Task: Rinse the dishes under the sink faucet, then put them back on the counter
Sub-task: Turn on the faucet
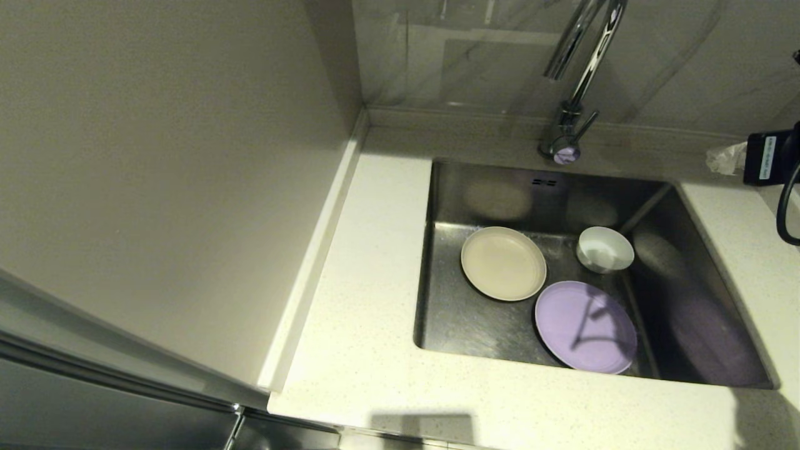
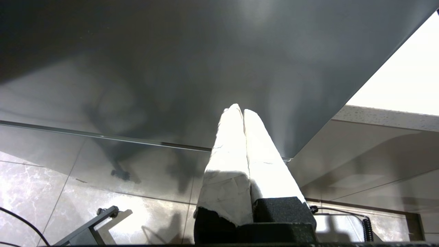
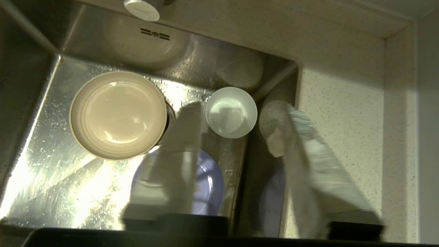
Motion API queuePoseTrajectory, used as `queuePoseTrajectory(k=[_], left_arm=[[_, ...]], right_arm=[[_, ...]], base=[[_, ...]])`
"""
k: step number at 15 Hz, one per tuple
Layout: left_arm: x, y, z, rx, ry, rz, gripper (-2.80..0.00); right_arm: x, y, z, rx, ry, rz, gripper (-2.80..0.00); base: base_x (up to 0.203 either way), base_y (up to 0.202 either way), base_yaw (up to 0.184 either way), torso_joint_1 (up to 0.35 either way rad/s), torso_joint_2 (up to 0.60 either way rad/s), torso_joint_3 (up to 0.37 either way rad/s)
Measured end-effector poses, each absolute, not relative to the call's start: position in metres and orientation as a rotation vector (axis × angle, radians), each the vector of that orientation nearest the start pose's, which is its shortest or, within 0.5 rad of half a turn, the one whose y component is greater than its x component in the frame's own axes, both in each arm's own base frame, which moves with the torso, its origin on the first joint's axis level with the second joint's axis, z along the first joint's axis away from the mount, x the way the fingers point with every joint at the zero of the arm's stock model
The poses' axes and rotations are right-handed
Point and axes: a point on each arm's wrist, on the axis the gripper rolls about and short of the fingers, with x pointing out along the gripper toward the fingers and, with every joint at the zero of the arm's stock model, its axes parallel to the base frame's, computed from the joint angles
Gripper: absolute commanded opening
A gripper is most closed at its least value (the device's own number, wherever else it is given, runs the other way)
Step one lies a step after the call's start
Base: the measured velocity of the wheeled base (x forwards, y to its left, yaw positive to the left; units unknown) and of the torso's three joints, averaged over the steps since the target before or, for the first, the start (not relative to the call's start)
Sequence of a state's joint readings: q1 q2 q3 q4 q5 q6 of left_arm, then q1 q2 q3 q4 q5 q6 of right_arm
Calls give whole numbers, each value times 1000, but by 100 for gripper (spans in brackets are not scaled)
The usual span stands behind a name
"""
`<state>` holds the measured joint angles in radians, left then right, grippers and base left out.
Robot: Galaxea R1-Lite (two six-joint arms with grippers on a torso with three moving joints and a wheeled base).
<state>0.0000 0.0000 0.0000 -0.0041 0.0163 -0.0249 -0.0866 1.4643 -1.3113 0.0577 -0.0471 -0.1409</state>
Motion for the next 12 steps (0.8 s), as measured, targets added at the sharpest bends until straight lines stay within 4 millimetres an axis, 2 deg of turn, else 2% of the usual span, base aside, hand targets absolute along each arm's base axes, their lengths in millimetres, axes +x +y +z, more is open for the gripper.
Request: queuePoseTrajectory(k=[3, 6, 12], left_arm=[[-23, 0, 76, -25, -4, 16, -280], [-23, 0, 76, -26, -4, 16, -280], [-23, 0, 76, -26, -5, 16, -280]], right_arm=[[251, -23, 327, -64, 204, -86, -280], [261, -27, 336, 10, 161, -51, -280], [307, -50, 323, -6, 155, -50, -280]], base=[[0, 0, 0, 0, 0, 0], [0, 0, 0, 0, 0, 0], [0, 0, 0, 0, 0, 0]])
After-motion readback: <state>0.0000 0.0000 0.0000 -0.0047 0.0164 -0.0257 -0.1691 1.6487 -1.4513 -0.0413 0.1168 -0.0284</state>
